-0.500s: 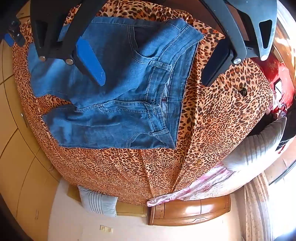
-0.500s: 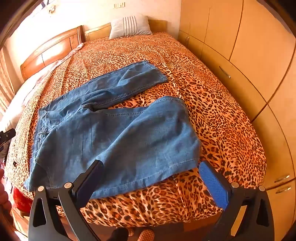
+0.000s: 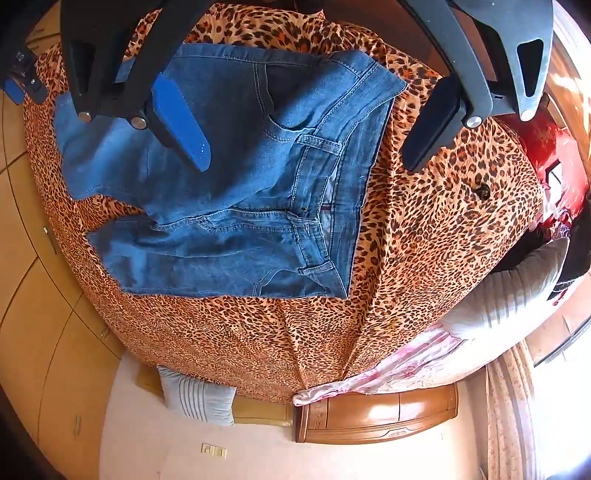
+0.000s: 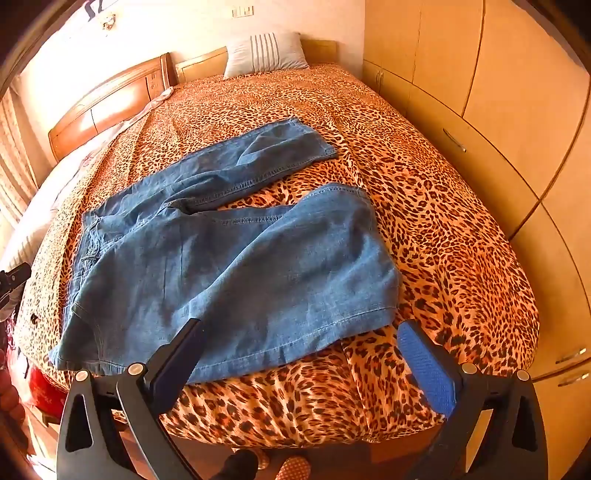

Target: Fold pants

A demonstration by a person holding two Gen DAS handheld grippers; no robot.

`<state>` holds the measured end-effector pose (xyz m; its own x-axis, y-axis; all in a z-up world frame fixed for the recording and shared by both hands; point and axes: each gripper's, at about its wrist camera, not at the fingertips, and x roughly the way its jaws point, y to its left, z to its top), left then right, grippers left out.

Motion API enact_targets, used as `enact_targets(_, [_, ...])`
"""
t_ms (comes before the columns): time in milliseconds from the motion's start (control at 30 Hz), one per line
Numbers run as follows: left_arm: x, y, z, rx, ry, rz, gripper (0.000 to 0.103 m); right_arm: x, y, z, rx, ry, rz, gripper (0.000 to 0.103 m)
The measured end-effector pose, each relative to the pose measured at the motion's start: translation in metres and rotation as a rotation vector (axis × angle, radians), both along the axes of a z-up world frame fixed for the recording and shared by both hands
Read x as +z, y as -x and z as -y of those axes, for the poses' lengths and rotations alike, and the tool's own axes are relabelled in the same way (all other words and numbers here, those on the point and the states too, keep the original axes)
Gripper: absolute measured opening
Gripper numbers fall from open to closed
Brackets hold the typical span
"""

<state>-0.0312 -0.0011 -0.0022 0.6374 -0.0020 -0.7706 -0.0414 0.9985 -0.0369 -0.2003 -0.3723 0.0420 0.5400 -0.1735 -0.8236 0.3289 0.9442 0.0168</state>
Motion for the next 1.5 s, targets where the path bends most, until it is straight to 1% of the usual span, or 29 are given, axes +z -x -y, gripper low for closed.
enact_targets(200, [0.002, 0.001, 0.007, -0.021, -0.004, 0.019, 0.103, 0.002, 0.008, 0.000, 0.007, 0.018, 0.029, 0.103])
enact_targets(700, [0.007, 0.003, 0.020, -0.076, -0.022, 0.057, 0.103, 0.000, 0.009, 0.003, -0.017, 0.015, 0.041, 0.103])
enact_targets(1000, [0.010, 0.009, 0.022, -0.094, -0.036, 0.096, 0.103, 0.000, 0.008, 0.003, -0.017, 0.015, 0.053, 0.103])
enact_targets(1500, [0.009, 0.010, 0.026, -0.109, -0.033, 0.091, 0.103, 0.000, 0.012, 0.003, -0.016, 0.023, 0.049, 0.103])
